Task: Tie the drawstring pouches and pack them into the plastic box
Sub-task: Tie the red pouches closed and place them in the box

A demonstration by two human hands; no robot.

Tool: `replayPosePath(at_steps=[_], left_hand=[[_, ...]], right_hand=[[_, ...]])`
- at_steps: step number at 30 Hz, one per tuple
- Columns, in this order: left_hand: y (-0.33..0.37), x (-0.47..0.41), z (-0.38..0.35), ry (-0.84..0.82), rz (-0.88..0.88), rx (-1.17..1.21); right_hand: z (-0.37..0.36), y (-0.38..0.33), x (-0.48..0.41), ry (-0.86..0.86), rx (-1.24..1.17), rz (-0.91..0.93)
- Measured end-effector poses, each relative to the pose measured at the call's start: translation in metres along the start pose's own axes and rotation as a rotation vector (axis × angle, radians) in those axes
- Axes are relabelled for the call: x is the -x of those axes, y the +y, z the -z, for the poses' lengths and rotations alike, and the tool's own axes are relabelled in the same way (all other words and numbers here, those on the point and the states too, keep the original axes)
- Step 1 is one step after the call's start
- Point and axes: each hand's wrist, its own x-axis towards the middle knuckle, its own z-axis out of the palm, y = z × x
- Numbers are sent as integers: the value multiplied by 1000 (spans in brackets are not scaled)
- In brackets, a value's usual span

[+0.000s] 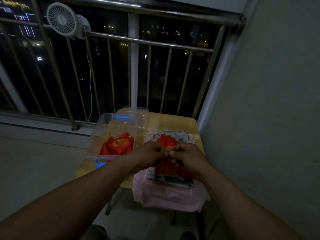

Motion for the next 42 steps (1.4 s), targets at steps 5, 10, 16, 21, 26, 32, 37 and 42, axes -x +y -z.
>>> replayPosePath(at_steps=[5, 10, 16, 21, 26, 32, 37, 42], left_hand=[[4, 0, 1, 57, -74, -96], [-2, 2, 2, 66, -189, -110], [-4, 4, 3, 80, -266, -154], [-6, 6, 6, 27, -220, -116], [-7, 3, 7, 22, -158, -161], [-7, 2, 7, 37, -122, -99], [-7, 5, 6, 30, -133, -103], [-2, 6, 6, 27, -181, -173]], right_hand=[[1, -2, 1, -18, 26, 46], [4, -2, 0, -60, -4, 78], [7, 3, 0, -103, -52, 69], [9, 5, -1, -141, -72, 61], [5, 3, -1, -101, 19, 111], [-2, 0, -1, -39, 156, 208], [-3, 2, -1, -27, 185, 217], [0, 4, -3, -79, 89, 170]])
